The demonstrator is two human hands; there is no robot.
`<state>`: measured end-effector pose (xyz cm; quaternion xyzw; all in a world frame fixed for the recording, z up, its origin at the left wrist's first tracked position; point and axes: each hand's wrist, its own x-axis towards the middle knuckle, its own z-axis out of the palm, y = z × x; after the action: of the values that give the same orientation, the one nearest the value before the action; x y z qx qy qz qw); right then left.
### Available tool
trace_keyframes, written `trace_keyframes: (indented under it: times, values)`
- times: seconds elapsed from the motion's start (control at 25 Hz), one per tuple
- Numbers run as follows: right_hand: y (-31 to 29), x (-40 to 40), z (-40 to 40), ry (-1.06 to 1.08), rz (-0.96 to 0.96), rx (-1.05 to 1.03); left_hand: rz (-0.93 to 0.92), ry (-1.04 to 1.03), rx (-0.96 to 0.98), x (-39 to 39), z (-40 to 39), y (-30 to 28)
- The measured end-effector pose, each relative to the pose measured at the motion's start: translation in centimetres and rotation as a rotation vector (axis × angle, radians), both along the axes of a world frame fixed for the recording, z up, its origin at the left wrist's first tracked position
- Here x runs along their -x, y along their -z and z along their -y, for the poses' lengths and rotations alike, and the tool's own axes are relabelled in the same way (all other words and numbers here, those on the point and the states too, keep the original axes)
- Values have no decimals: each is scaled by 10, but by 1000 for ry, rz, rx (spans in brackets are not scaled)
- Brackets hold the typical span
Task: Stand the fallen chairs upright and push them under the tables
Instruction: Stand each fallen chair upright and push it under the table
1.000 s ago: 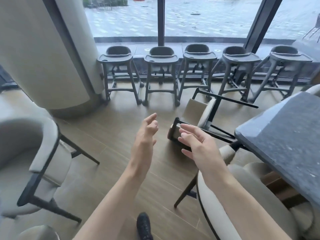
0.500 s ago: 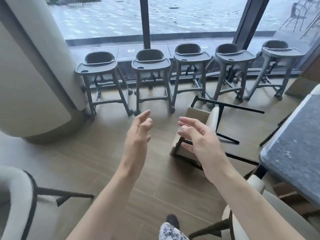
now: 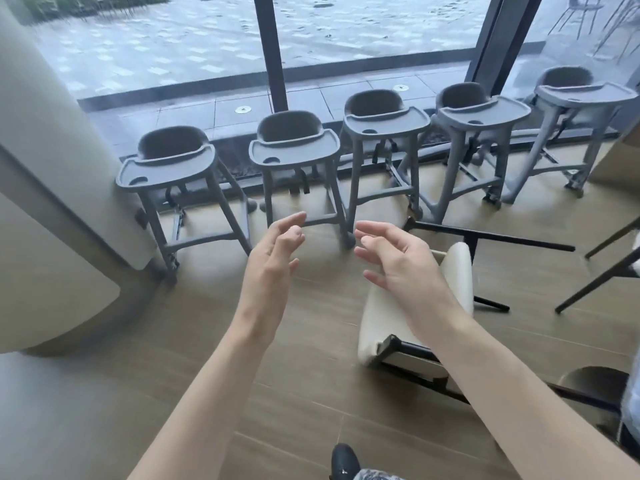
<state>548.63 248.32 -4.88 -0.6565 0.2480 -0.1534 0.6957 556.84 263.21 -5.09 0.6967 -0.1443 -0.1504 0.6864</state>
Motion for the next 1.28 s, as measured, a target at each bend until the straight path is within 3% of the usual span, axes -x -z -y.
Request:
trace_keyframes:
  times: [0.52,0.84,1.28]
  values:
    - [17,-237,29,142,-62,-31,-84,133,-24,-275,25,27]
    - [20,-356,25,443,-74,-98,-81,423,-113,-428,59,29]
    - [47,-330,101,1016,-21,-175,-58,980,-167,-428,240,45]
